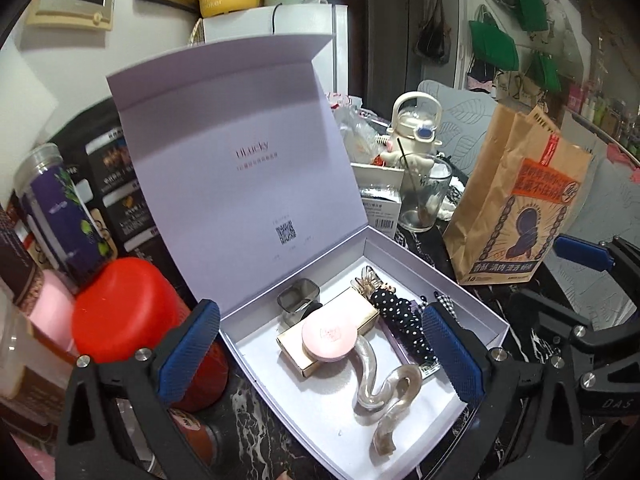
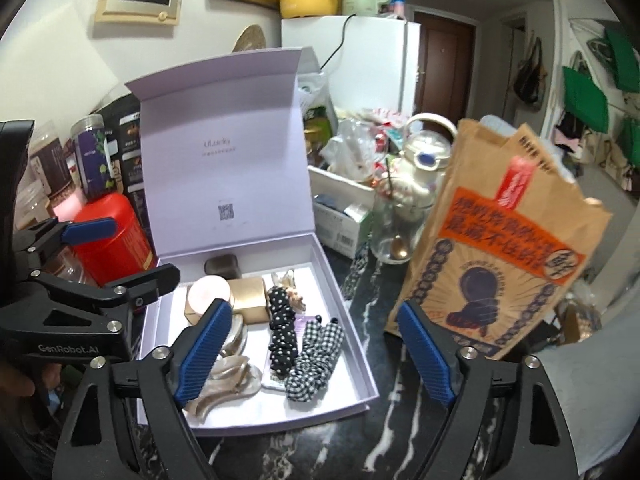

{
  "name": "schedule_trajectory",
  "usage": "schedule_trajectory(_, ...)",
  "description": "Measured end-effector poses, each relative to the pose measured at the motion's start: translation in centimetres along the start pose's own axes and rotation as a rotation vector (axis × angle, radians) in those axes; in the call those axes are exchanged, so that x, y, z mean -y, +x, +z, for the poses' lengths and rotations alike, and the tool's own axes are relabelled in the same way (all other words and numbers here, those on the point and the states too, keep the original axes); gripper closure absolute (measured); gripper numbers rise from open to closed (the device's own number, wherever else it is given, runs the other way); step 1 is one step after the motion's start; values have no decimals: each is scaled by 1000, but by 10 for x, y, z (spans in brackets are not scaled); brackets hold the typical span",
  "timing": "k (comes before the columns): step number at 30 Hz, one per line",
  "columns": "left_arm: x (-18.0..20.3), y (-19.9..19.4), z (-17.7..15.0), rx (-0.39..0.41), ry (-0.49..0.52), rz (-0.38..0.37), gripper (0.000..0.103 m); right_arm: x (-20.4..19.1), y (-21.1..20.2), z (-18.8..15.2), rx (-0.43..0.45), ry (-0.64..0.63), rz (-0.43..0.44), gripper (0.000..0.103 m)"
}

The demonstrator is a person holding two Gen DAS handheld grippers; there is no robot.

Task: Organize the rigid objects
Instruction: 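Withdraw both tools up and away from the lavender box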

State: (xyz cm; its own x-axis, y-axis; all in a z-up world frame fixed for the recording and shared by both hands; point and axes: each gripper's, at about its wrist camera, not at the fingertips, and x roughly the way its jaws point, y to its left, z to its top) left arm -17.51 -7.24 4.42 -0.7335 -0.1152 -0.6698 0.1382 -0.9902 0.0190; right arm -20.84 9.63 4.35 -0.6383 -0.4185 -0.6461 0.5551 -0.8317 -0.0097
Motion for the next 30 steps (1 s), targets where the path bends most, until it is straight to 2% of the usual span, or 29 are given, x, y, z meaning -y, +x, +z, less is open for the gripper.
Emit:
schedule_trajectory(5,5,-26,3,44,15,6,0,2,-24,2,37,2,-30,11)
schedule_trajectory(13,14,-74,1,115,29,25,0,3,-62,-1,65,33,-61,11)
schedule_trajectory(30,20,-132,-37,129,30,11,0,-12,-130,-41,103,72,-157,10)
